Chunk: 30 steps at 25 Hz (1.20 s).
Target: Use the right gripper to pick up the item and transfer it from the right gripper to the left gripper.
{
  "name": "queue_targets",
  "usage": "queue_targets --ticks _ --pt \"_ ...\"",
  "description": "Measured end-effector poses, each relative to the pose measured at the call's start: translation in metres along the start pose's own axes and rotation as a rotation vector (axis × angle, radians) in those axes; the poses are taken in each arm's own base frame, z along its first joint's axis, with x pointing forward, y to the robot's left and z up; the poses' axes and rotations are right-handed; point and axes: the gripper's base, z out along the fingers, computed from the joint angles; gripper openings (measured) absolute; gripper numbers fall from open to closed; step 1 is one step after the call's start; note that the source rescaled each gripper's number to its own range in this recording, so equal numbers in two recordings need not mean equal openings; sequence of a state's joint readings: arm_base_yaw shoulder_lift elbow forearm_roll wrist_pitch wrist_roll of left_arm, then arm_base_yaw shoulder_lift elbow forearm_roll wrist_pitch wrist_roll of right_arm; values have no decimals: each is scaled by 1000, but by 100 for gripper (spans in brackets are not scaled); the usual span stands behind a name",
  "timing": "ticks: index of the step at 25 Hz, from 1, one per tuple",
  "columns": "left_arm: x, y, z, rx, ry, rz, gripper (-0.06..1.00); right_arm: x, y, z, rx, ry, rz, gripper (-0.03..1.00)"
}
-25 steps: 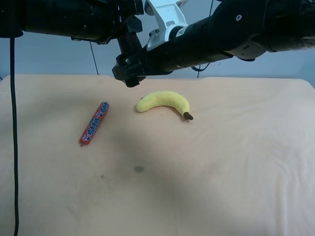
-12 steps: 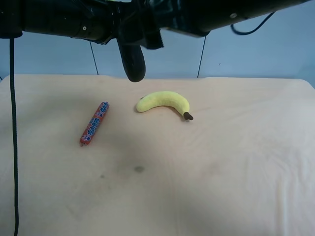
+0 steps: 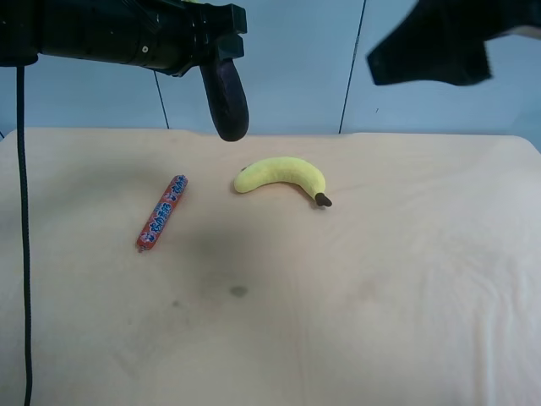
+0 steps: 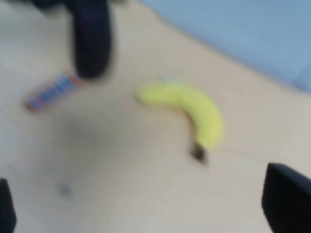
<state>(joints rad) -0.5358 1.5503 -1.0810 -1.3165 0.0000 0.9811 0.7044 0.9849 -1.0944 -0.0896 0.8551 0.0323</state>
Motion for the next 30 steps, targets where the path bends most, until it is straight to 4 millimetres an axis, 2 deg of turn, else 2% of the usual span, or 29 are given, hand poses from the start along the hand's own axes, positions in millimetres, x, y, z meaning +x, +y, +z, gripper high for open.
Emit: queue_targets --ticks 4,8,13,15,22,30 --pt "0 0 0 0 0 5 0 29 -4 -16 41 99 0 100" --pt "0 0 0 0 0 43 0 73 -3 -22 32 149 25 100" --pt "1 -1 0 10 7 78 0 109 -3 -43 30 75 69 100" --pt "1 -2 0 17 13 83 0 128 -3 -56 28 -8 82 100" --pt "1 -2 0 19 14 89 0 163 -4 -77 26 -129 128 100" --pt "2 -3 0 33 25 111 0 193 -1 -86 -3 -98 166 100"
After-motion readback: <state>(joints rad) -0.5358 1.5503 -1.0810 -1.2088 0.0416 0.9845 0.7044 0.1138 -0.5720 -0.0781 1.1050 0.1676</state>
